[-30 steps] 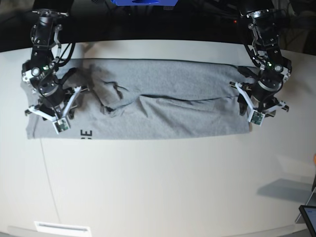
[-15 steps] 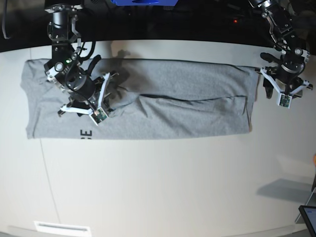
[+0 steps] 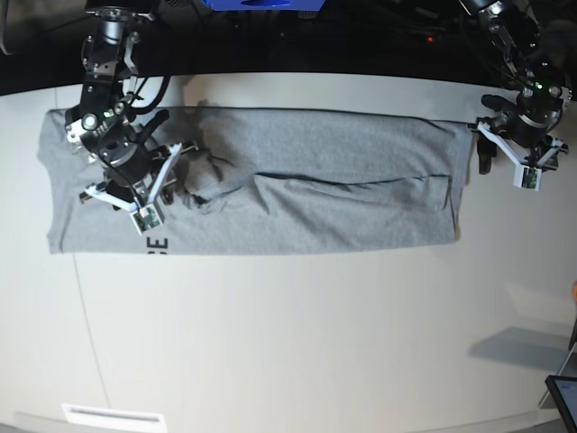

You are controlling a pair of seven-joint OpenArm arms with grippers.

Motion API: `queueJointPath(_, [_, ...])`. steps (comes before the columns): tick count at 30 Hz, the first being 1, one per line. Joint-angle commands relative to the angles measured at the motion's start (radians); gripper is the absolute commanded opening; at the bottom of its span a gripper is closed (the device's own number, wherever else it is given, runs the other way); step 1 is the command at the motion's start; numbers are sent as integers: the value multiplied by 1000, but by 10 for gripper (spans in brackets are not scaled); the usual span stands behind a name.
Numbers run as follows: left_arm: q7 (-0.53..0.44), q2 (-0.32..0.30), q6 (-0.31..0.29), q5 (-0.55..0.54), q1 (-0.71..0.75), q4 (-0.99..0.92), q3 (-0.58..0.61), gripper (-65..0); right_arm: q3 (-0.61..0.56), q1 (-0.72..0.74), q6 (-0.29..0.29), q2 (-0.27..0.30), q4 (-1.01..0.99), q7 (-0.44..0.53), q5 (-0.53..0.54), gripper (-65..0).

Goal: Fold the T-shirt properly
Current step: 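Grasp the folded edge with both grippers and pull it taut, then grasp the shirt's end with the left gripper while the right holds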

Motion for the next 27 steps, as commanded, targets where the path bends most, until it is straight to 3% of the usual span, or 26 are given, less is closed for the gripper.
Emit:
queueJointPath(1, [-21,-17,3,8,-7,21,-4,-225,15,11,-2,0,19,18,8,-466])
queueJointPath(14, [-24,-17,3,15,-11,12,-10,-225,26,-2,-2,-21,4,63,11,-464])
queueJointPath(20, [-24,-20,3,15,-11,-4,-10,-225,26,-26,-83,-23,-49,126,11,-464])
queueJointPath(27, [-24,-20,3,12,-11,-8,-10,-225,27,-34,-89,-23,-105,153,13,-464])
